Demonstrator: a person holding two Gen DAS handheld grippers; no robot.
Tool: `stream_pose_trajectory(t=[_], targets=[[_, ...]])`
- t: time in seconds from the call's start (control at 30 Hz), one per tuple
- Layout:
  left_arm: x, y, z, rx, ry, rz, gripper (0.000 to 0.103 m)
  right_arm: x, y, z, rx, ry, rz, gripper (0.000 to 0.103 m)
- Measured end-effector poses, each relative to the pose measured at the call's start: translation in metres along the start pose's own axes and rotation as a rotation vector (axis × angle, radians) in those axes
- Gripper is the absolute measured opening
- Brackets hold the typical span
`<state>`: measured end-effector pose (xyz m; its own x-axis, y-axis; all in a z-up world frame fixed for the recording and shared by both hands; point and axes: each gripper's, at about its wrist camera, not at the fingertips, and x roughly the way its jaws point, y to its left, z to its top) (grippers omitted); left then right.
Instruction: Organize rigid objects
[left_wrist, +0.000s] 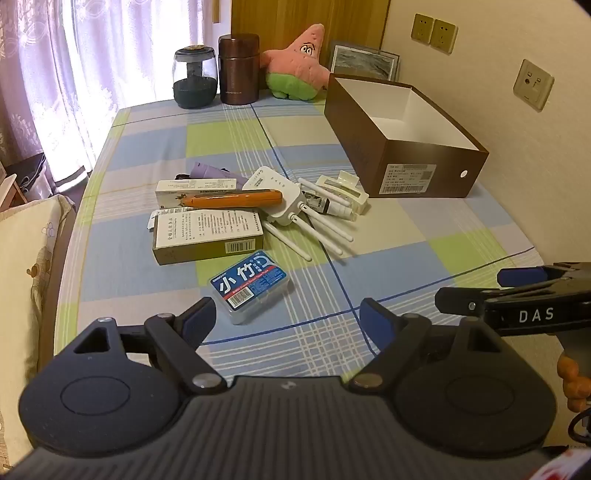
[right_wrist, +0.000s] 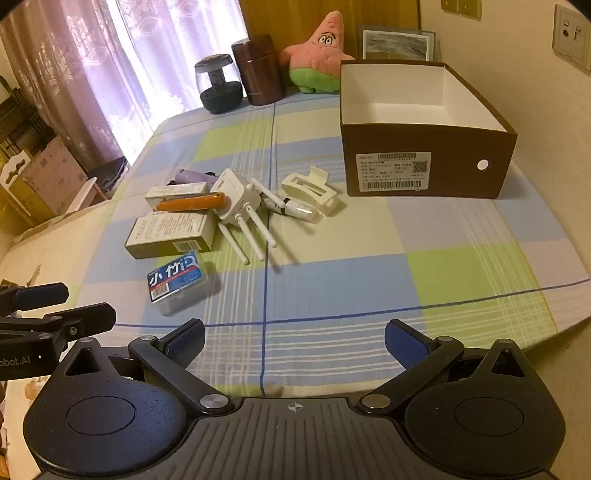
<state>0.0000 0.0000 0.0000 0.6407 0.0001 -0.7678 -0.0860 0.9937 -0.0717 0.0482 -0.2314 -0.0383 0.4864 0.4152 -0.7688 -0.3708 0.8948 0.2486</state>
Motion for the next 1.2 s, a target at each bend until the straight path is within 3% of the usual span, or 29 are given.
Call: stream_pose_trajectory(t=[1.2], targets=[[0.0000, 0.0000, 0.0000, 0.003, 0.003, 0.003, 0.083, 0.0076, 0.0034, 0.0036, 0.002, 0.003, 0.001, 0.101]])
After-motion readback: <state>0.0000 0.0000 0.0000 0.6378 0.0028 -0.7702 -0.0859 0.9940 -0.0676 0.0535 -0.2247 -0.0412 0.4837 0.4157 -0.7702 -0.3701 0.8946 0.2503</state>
